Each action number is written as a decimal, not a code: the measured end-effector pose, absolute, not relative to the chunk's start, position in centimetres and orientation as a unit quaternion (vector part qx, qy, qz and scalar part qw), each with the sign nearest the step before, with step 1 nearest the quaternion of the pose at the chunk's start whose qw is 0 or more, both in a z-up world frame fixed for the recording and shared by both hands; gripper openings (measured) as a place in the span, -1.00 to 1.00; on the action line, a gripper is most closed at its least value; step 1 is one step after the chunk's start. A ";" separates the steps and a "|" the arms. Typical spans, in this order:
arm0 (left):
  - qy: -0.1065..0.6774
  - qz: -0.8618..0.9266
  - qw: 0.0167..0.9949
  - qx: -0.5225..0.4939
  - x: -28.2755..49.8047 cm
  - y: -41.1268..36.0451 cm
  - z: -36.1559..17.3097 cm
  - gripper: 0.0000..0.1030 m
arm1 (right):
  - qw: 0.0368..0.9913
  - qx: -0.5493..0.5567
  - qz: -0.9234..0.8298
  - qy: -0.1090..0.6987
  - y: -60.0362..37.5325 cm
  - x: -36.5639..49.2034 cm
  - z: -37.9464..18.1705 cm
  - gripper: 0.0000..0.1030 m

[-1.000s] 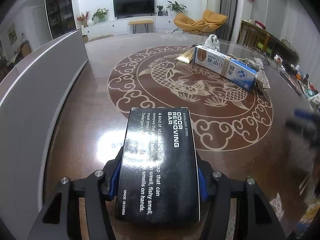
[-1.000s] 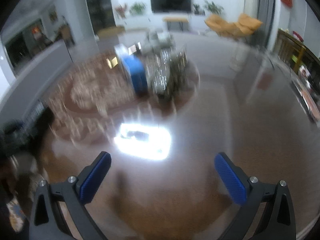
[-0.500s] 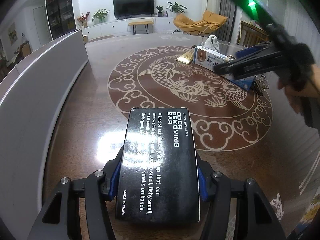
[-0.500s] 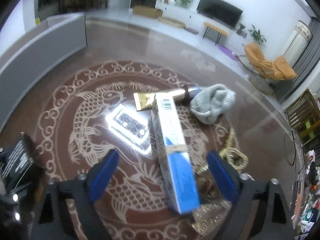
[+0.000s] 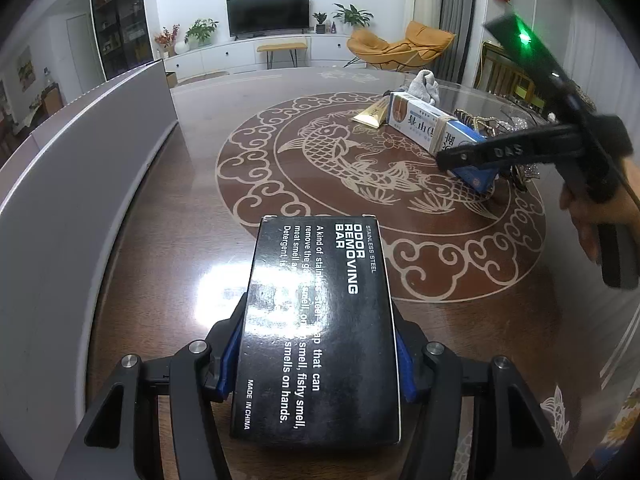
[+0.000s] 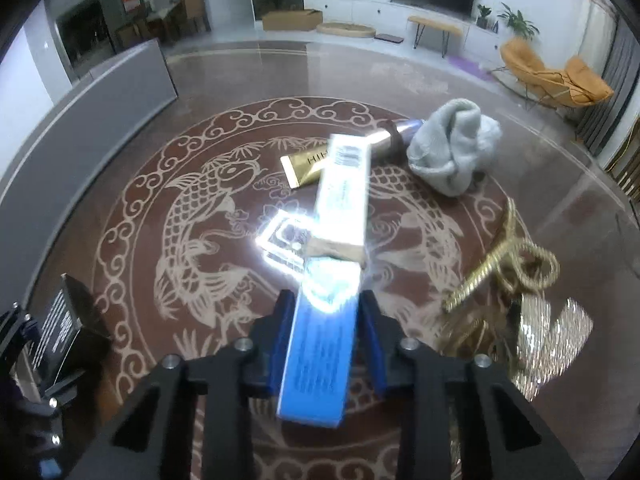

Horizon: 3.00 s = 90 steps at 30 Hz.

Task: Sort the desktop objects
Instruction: 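Grasp the blue-and-white box with the right tool while the left tool holds the soap box, then carry the soap box and blue box into the bin and open both tools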

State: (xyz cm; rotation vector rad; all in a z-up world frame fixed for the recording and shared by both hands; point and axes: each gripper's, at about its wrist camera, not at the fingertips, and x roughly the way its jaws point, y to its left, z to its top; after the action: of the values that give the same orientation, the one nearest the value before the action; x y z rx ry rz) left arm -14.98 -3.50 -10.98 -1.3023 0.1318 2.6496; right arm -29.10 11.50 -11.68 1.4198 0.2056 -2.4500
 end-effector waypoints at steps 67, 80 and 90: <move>0.048 0.892 0.099 -0.439 -15.2 -3.4 -11.2 0.12 | 0.150 0.528 -0.831 0.091 16.1 -15.5 -11.9 -0.13; 0.036 0.908 0.121 -0.400 -11.9 -3.2 -5.6 0.12 | 0.172 0.489 -0.855 0.027 14.5 -14.7 -2.4 -0.13; -0.038 0.930 0.089 -0.353 -8.6 -14.5 2.0 0.12 | 0.262 0.439 -0.859 0.030 1.1 -17.9 3.8 -0.13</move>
State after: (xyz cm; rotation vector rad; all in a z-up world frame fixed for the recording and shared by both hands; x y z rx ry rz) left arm -8.63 -14.50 1.97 -1.0514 -0.1116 2.7685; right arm -17.86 1.12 3.84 1.1864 0.0822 -2.3241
